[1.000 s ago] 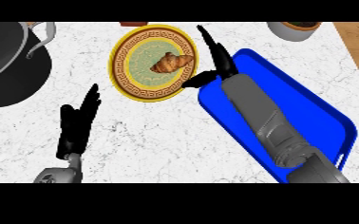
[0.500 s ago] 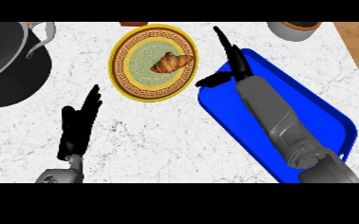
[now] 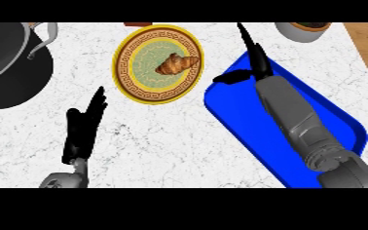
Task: Pick the croissant from the tray and place it in the plate
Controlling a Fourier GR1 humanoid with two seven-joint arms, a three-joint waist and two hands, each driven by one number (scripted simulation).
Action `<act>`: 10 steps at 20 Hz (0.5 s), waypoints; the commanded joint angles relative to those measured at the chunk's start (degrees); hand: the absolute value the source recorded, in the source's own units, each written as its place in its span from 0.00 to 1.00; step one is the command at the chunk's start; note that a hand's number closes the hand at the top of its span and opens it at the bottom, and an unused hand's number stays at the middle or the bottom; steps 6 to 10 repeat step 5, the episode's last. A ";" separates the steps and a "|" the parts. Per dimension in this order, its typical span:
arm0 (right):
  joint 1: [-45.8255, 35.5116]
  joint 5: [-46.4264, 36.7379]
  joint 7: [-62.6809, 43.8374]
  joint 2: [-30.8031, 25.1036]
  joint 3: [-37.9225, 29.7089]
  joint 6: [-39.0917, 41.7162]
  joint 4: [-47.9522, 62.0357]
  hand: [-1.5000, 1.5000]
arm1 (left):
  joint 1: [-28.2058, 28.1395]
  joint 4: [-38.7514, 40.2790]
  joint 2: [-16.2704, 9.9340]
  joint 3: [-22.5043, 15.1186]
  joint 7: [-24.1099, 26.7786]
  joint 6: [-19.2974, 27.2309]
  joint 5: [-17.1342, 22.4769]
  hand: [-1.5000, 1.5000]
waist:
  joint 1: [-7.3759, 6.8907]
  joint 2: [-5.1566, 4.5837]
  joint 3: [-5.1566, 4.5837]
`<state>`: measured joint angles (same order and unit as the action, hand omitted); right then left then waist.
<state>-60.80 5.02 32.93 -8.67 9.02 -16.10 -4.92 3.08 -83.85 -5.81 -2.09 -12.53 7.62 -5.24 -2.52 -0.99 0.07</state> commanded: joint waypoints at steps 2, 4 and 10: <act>2.98 -0.57 3.55 -1.05 -0.61 0.18 0.47 0.00 | 1.43 1.46 -1.26 2.10 0.29 -1.45 1.50 0.50 | -0.12 -0.17 0.02; 0.23 -1.49 -0.74 -0.56 -0.20 -2.35 1.21 0.00 | 1.14 -0.46 -1.02 1.27 -0.89 -0.88 0.56 0.50 | -0.14 -0.02 0.01; 1.22 -1.07 0.68 0.18 -0.77 -3.63 1.21 0.00 | 3.35 1.88 -0.85 2.10 -0.24 -1.07 1.19 0.50 | -0.21 -0.22 0.01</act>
